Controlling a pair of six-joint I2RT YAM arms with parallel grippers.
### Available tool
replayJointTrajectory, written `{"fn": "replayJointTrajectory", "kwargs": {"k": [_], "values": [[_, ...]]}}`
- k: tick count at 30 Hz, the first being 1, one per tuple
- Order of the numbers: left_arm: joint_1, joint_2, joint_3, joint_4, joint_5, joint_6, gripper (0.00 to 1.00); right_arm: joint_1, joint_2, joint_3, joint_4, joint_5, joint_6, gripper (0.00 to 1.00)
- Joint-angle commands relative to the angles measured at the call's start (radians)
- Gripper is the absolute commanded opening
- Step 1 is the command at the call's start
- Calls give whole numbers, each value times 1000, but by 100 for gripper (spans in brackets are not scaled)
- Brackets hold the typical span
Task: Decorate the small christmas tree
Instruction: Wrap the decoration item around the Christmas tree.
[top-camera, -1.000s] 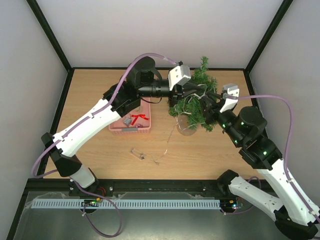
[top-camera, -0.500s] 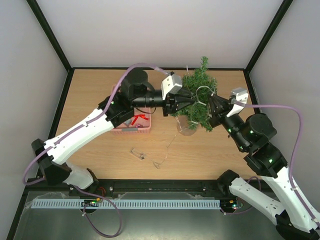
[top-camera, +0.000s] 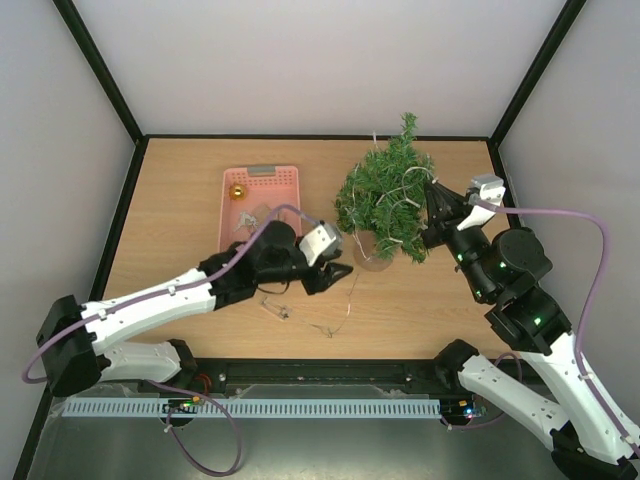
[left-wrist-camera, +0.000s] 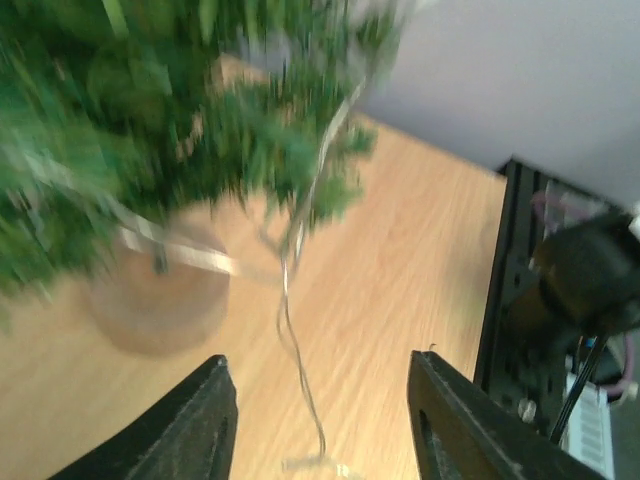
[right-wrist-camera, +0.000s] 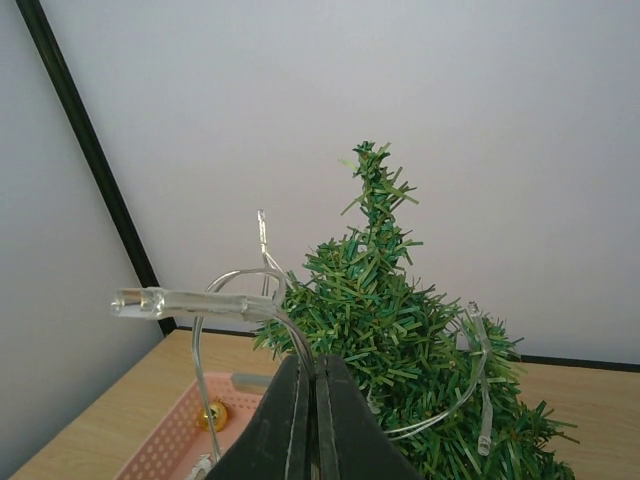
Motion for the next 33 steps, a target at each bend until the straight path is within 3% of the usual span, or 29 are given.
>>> {"fn": "replayJointTrajectory", "kwargs": {"k": [1,9,13,16,28,33], "values": [[-49,14,-115,82,-66,-90,51,-3,10,25,31,16,19,2],[-73,36,-230,128,-6,-148,56,-3,7,21,27,20,35,2],[-75,106,-222,141,45,-183,49,-3,-13,-2,41,24,47,2],[-90,146,-221,160,61,-213,50,-3,-9,-4,41,30,45,2],[-147,265,-251,270,44,-308,53,-3,-31,-20,38,46,46,2],[-172,316,-251,284,13,-317,49,-3,-43,-35,49,39,62,2]]}}
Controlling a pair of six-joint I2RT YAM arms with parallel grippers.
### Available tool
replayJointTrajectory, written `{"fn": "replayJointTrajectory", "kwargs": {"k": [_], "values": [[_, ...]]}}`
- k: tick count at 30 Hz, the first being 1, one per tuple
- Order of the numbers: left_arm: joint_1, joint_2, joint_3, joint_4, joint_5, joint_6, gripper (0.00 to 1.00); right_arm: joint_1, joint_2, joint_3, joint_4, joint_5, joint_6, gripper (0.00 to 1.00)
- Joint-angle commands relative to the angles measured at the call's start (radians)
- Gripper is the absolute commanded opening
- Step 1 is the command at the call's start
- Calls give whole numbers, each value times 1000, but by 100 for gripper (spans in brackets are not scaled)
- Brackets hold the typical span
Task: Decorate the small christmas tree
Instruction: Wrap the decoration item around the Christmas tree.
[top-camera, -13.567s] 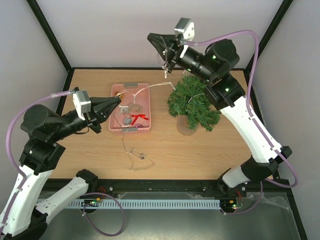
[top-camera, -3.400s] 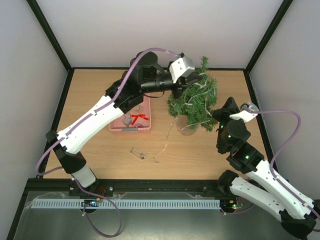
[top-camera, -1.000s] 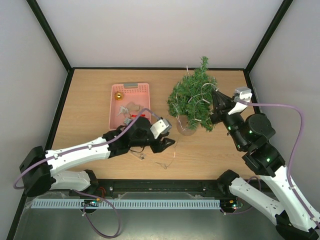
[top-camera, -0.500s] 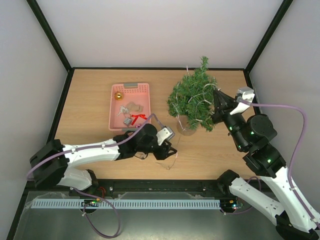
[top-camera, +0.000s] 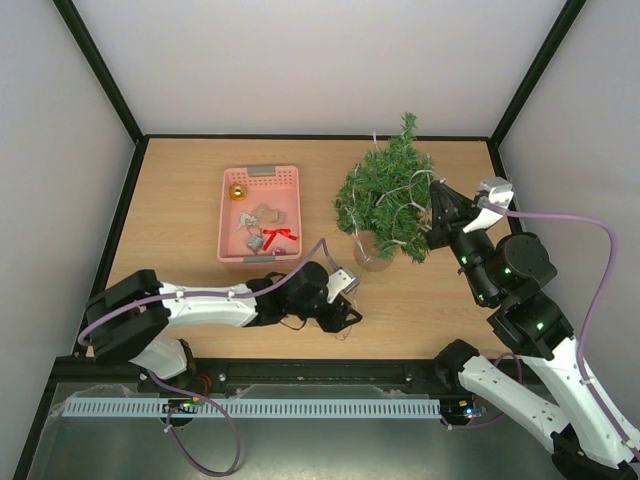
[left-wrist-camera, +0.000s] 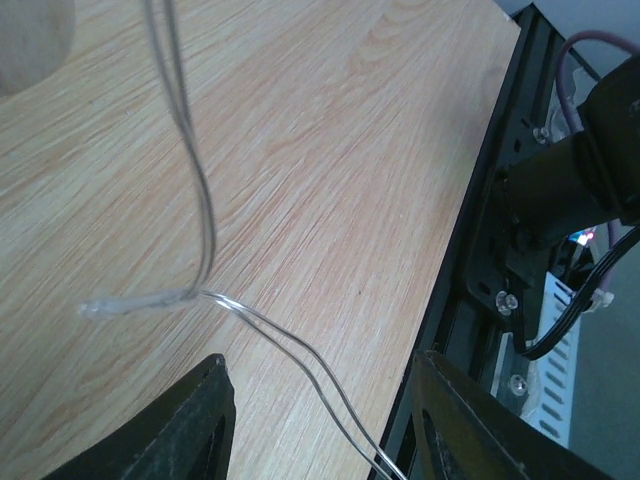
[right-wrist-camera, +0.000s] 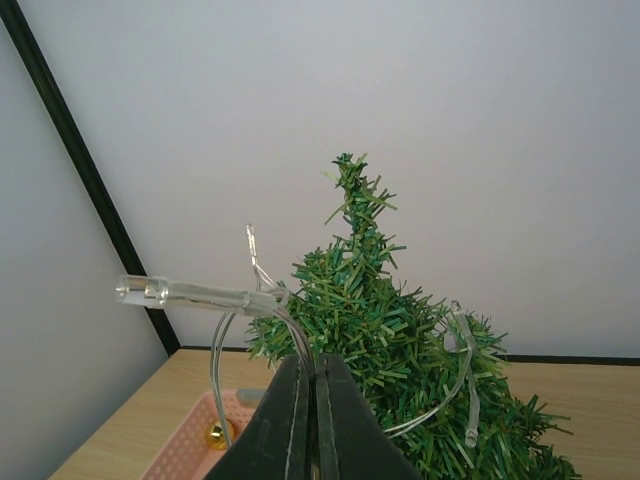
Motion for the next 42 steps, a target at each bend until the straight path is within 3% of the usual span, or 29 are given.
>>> {"fn": "replayJointTrajectory", "kwargs": {"k": [1,4,8,11,20,27,30,33,34,39,42], "values": [[-26,40,-11,55,-21,-23,48,-3,-18,-23,37,8,22,2],[-34,49,-8,55,-21,-26,39,-3,-17,-23,36,10,21,2],[-35,-13,-9,11,-91,-26,10,-3,-18,-17,32,50,23,2],[-36,-106,6,-71,-193,0,3,-3,-10,14,6,135,14,2],[-49,-398,260,-427,-503,169,2,-3,25,86,-58,304,-15,2],[-48,-461,461,-523,-688,361,2,-3,63,86,-85,478,-78,2],[-45,-440,533,-517,-699,444,2,-3,81,121,-84,490,-85,2],[-41,-393,576,-542,-610,441,3,-3,74,125,-61,425,-84,2],[-41,-378,569,-544,-571,419,6,-3,71,122,-58,413,-77,2],[-42,-347,340,-406,-439,172,43,-3,61,108,-60,397,-61,2],[-44,-334,227,-302,-384,29,44,-3,57,109,-62,392,-60,2]]}}
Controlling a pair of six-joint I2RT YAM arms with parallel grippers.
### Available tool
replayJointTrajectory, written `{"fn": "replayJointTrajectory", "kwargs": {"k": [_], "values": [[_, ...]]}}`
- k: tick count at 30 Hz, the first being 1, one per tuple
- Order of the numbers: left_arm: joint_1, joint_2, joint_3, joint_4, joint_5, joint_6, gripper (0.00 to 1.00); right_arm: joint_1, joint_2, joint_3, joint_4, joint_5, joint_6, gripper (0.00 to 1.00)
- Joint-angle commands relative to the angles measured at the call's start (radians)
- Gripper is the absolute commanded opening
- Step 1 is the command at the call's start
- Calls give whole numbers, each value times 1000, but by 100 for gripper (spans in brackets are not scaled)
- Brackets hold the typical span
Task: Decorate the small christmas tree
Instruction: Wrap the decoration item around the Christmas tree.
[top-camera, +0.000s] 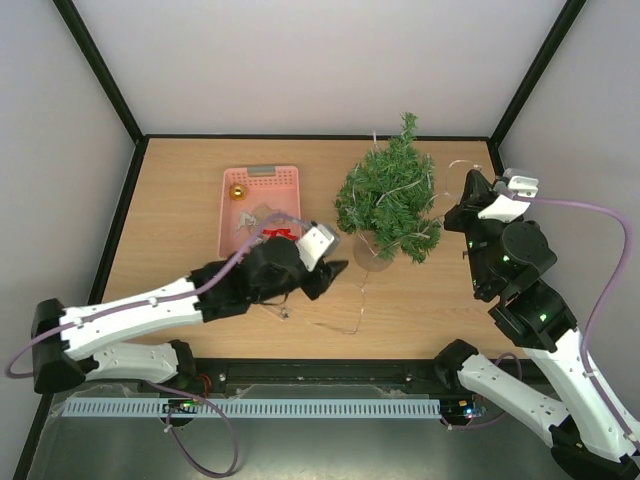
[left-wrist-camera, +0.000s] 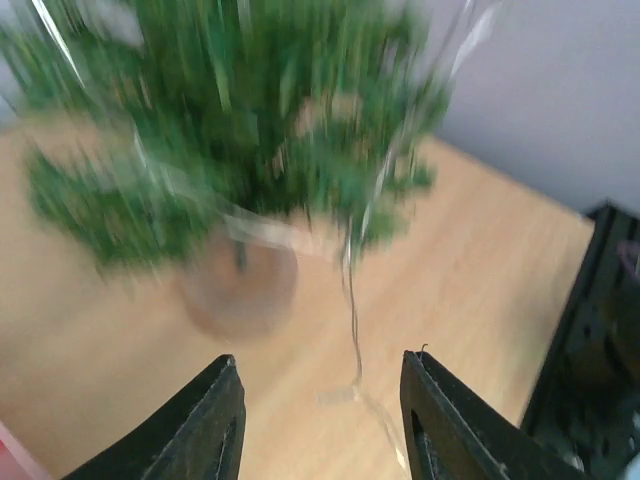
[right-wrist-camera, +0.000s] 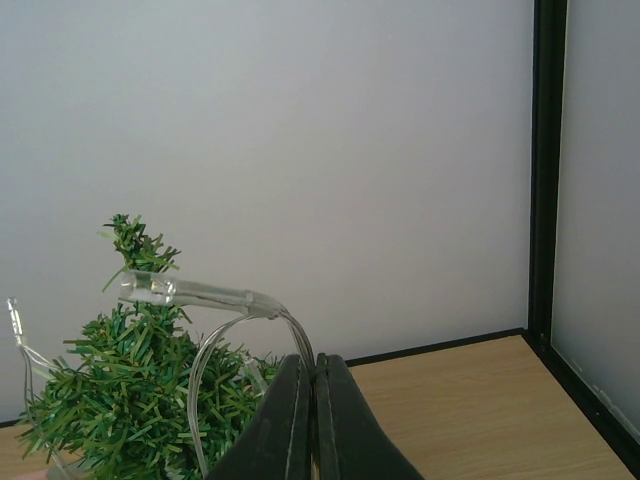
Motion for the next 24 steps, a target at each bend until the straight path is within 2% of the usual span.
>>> {"fn": "replayJointTrajectory", "kwargs": {"k": [1,7,13,16,24], "values": [[-3,34,-138,114,114,-236,44,-3,-12,19,8,-14,4,2],[-3,111,-186,135,214,-352,49,-3,-10,18,10,-32,4,2],[-5,221,-325,390,329,-453,58,-3,-17,4,19,-36,6,2],[-8,284,-351,449,320,-489,55,-3,-22,4,15,-24,0,2],[-17,391,-361,600,374,-529,53,-3,-24,-4,18,-14,-6,2]]}}
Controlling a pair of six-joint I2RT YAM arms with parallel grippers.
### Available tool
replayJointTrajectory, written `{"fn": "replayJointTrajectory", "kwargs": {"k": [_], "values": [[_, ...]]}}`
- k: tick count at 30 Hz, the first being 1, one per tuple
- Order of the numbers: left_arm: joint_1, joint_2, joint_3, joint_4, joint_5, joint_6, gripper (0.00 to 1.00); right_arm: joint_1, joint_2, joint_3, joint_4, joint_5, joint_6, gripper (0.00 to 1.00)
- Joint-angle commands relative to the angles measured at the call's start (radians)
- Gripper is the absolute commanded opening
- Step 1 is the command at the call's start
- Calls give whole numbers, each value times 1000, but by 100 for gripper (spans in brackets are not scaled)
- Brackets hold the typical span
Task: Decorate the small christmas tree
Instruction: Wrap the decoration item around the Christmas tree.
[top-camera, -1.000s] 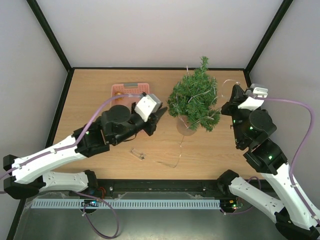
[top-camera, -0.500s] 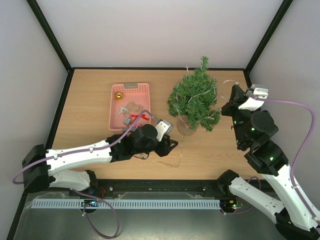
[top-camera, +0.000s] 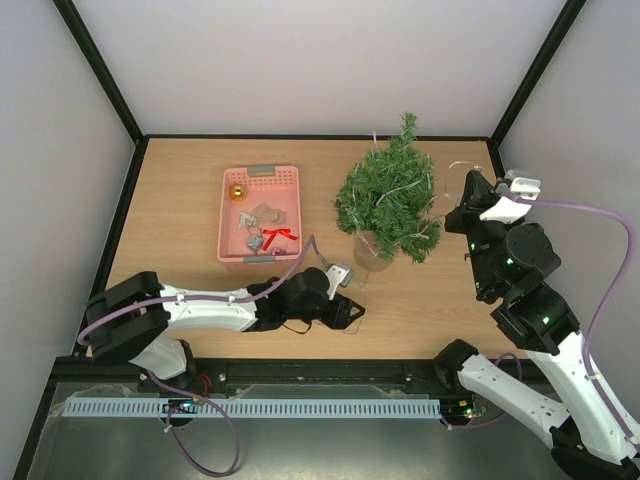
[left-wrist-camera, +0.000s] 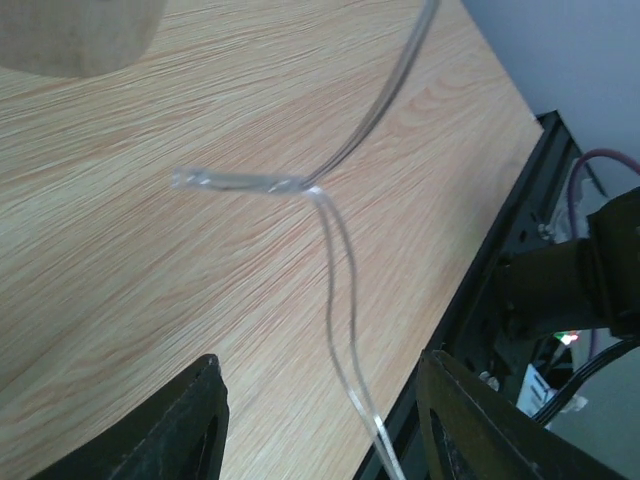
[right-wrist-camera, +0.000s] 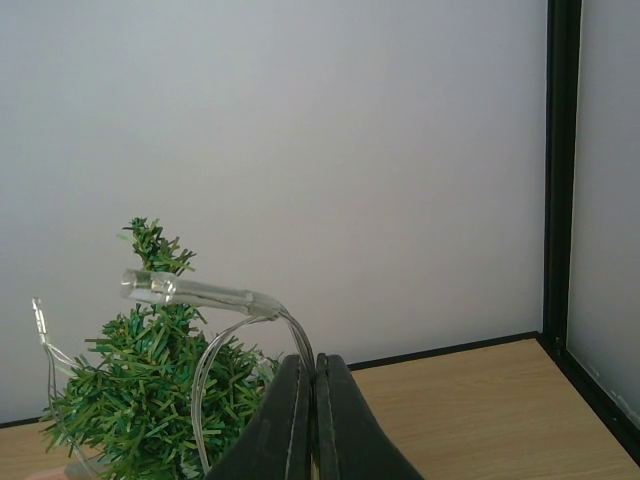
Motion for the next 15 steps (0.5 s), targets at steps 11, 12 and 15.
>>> {"fn": "replayJointTrajectory", "kwargs": {"k": [11,12,15], "values": [[-31,113,3,252,121,-31,48,-3,-12,-13,29,30,-25,2],[-31,111,0,256,120,-26,44,-3,-13,-14,29,29,-24,2],[-31,100,-15,269,121,-13,22,-3,-16,-17,27,29,-23,2]]}}
